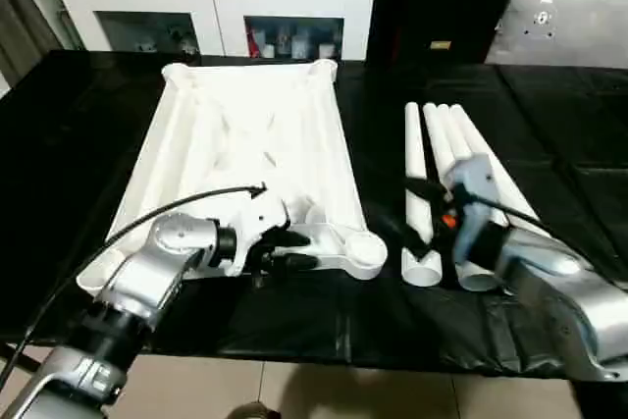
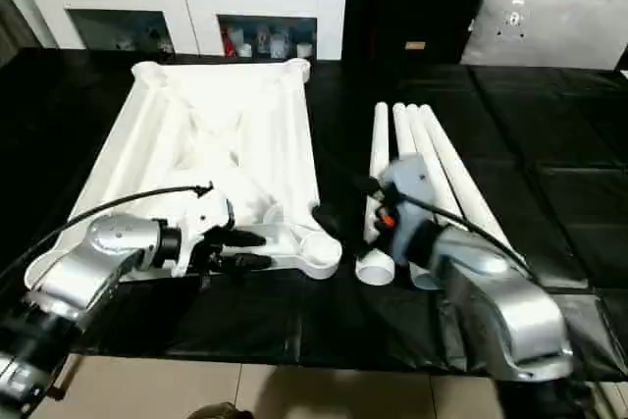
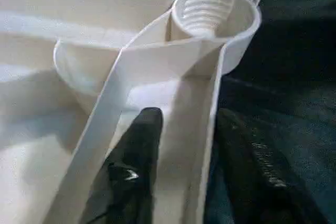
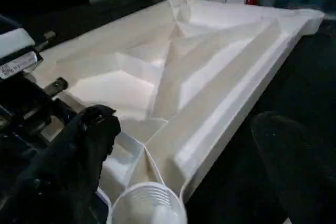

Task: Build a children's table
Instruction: Move table base

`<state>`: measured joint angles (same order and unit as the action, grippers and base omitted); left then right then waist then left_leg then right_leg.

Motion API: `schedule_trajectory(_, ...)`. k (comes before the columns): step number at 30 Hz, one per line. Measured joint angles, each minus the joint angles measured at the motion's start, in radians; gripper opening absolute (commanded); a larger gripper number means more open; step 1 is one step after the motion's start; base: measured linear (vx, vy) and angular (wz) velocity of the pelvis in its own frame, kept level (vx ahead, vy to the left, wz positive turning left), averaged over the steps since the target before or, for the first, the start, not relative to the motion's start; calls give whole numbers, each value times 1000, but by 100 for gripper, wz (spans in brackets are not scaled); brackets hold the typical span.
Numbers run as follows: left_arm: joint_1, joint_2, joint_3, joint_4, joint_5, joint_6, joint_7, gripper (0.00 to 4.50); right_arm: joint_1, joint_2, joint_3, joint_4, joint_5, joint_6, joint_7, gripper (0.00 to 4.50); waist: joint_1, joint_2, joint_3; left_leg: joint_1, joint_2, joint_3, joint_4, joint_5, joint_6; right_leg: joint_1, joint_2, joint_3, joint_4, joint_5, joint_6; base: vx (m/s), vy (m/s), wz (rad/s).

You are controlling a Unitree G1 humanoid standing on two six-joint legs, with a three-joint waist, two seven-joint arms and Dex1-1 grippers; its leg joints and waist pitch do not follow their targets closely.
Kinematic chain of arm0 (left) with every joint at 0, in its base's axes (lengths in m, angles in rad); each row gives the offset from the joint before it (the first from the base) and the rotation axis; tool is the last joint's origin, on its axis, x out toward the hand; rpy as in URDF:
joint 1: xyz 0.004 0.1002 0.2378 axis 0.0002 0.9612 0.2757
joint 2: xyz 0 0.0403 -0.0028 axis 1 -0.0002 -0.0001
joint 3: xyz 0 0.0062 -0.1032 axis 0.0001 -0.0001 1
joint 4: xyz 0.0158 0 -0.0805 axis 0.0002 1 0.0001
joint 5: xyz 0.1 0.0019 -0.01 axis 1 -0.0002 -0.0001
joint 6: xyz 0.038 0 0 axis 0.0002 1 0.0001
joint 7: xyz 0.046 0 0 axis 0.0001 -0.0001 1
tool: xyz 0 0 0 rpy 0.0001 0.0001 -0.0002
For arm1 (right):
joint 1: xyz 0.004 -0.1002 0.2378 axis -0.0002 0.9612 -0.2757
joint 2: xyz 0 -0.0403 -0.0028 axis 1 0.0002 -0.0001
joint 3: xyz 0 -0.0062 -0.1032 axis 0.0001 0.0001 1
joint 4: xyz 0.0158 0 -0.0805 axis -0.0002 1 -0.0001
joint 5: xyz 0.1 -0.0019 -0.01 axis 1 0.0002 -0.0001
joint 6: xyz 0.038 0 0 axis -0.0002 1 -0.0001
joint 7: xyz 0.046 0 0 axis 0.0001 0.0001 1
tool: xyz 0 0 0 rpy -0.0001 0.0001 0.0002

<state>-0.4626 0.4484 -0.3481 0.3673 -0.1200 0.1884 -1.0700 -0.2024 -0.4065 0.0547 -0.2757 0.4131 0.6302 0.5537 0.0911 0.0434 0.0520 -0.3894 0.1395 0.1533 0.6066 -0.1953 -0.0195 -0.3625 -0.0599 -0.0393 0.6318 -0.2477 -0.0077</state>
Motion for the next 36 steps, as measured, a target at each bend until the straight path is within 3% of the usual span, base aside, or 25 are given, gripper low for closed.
schedule_trajectory(4,-11,-8,-5,12,2,-5,-18,251,0,-9,29,-25,-17,10,4,450,2,0,0,-1,0,0,0,0,0,-1,0,0,0,0,0,0,0,0)
schedule_trajectory(9,-37,-24,-10,53,17,-19,-37,251,19,-69,52,-41,-34,11,28,450,6,0,0,-1,0,1,0,1,1,0,-1,0,0,0,0,0,0,0)
schedule_trajectory(11,-46,-29,-10,67,18,-19,-38,215,31,-100,68,-45,-48,32,41,450,6,0,0,0,0,1,0,1,1,0,-1,0,1,1,0,0,0,0)
schedule_trajectory(14,-50,-36,-11,75,19,-26,-37,211,47,-141,72,-64,-27,96,81,450,7,0,0,0,0,1,0,1,1,0,-1,0,1,1,0,0,0,0)
schedule_trajectory(18,-54,-36,-11,75,20,-4,-48,174,65,-203,72,-97,-9,97,162,450,11,1,-1,0,1,1,0,2,1,0,-1,0,1,1,0,0,0,0)
schedule_trajectory(27,-50,-8,-21,52,59,30,-35,99,77,-198,75,-107,15,99,187,450,8,2,-2,2,1,2,0,4,0,0,0,1,5,1,0,0,0,0)
schedule_trajectory(36,-2,8,0,-43,54,117,-15,37,36,-121,74,-93,9,103,118,450,-3,0,-1,5,3,3,0,6,-3,-2,0,1,10,1,0,0,0,0)
